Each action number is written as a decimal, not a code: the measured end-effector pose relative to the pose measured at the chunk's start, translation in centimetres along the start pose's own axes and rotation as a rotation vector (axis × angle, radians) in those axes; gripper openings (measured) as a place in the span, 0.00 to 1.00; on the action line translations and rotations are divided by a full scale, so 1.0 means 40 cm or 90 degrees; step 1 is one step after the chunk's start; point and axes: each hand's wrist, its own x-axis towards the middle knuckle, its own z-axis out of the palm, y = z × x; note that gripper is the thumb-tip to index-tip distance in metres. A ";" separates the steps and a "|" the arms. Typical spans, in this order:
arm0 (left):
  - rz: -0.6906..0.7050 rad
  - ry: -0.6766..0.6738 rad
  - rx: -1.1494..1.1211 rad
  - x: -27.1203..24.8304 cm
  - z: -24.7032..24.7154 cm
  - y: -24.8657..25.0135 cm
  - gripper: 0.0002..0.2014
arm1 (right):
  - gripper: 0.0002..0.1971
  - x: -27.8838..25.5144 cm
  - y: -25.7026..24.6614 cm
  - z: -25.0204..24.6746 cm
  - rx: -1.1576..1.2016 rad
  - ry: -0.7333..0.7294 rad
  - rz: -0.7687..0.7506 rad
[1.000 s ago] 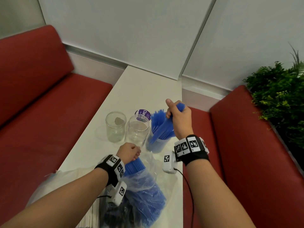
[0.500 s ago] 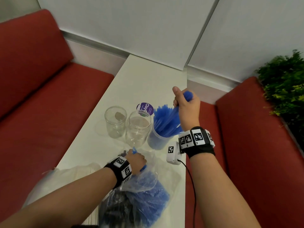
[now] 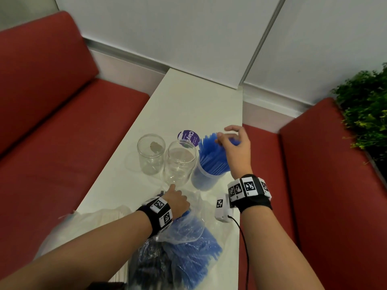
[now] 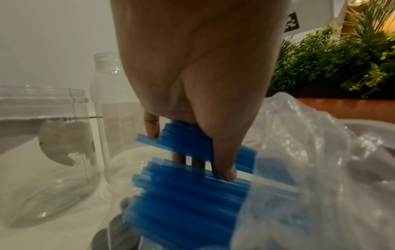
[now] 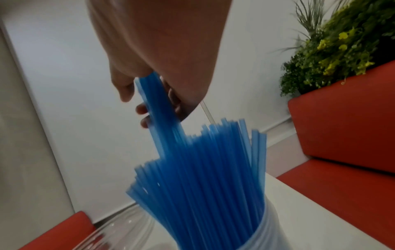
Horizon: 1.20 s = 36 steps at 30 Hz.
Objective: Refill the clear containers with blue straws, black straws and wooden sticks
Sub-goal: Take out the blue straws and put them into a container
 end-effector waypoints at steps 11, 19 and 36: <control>-0.037 0.004 -0.012 -0.050 -0.046 0.010 0.17 | 0.31 -0.052 0.096 0.046 -0.786 -0.210 -0.087; -0.079 -0.053 -0.064 -0.084 -0.106 0.001 0.15 | 0.36 -0.088 0.051 0.016 -0.705 -0.189 -0.087; -0.107 0.132 -0.036 -0.201 -0.313 -0.041 0.13 | 0.10 -0.371 0.127 0.127 -0.269 -0.349 0.167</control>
